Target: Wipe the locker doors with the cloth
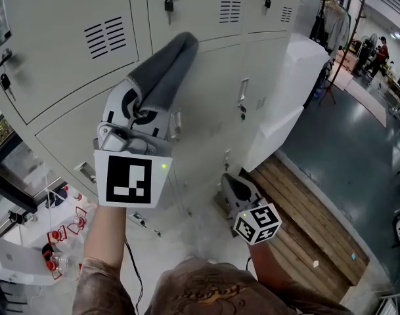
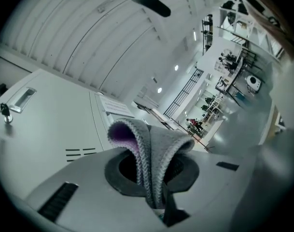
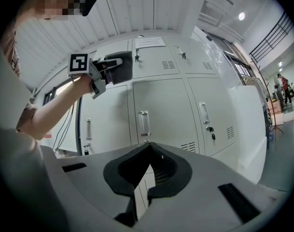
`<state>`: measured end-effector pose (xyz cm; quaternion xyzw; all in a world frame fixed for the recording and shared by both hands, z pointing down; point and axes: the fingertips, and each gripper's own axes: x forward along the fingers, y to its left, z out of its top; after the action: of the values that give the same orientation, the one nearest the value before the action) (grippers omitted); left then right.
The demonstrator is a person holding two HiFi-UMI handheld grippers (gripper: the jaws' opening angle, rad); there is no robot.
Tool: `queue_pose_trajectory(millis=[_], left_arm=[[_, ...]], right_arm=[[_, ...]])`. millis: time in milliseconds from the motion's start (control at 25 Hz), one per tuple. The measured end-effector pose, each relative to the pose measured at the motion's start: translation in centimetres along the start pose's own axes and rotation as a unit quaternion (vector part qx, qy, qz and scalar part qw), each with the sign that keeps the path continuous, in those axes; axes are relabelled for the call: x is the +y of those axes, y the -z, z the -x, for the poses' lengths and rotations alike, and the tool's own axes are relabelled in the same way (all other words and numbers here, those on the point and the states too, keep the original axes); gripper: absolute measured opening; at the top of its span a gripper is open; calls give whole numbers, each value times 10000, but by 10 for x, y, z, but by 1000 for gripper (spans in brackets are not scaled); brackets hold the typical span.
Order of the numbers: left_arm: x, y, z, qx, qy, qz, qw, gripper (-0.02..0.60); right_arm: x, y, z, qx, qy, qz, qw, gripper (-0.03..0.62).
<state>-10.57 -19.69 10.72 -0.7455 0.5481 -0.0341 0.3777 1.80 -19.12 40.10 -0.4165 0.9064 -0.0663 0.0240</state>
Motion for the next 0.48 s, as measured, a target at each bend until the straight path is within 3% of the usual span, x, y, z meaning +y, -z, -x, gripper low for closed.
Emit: queue_pose_trajectory(millis=[160, 480], left_arm=[[10, -6, -9, 23, -55, -257, 9997, 38], [11, 19, -21, 390, -9, -354, 9986, 38]], right_arm=[[-2, 1, 1, -2, 34, -18, 10000, -3], [-3, 1, -2, -4, 60, -23, 10000, -3]])
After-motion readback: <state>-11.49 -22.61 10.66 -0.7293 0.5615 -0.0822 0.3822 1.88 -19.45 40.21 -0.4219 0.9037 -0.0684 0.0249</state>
